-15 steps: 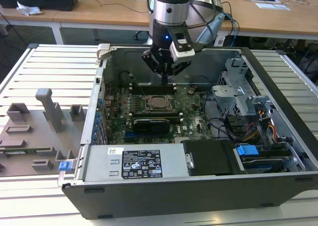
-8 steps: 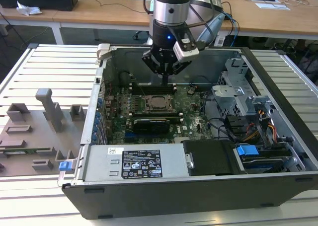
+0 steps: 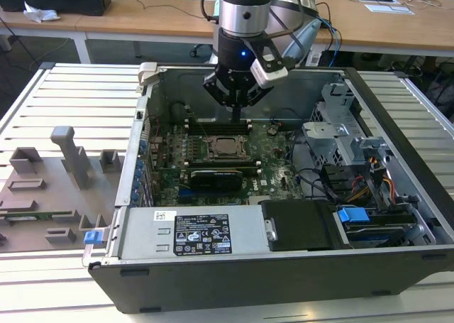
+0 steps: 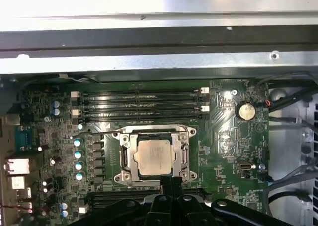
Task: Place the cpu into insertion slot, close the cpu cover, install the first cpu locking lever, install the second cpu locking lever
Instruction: 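Install the first cpu locking lever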
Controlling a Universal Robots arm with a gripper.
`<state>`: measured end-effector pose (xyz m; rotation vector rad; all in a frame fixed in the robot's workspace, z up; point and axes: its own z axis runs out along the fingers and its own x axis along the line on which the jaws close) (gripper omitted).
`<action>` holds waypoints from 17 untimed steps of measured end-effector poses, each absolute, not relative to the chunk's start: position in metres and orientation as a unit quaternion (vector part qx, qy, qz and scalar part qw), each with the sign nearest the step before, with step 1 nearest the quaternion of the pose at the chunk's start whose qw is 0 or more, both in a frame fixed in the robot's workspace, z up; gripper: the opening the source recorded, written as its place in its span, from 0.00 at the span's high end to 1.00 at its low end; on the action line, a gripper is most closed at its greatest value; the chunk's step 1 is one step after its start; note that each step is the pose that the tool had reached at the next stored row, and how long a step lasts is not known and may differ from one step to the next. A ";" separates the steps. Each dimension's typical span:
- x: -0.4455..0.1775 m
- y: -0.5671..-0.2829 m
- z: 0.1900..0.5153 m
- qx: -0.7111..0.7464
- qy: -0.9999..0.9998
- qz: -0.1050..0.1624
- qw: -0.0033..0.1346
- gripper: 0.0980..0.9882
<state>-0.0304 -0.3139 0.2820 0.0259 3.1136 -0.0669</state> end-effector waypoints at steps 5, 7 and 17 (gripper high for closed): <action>-0.030 -0.314 0.282 -0.015 1.000 -0.021 0.014 0.99; -0.030 -0.314 0.282 -0.025 0.999 -0.021 0.014 0.99; -0.030 -0.314 0.282 -0.086 0.996 -0.020 0.016 0.99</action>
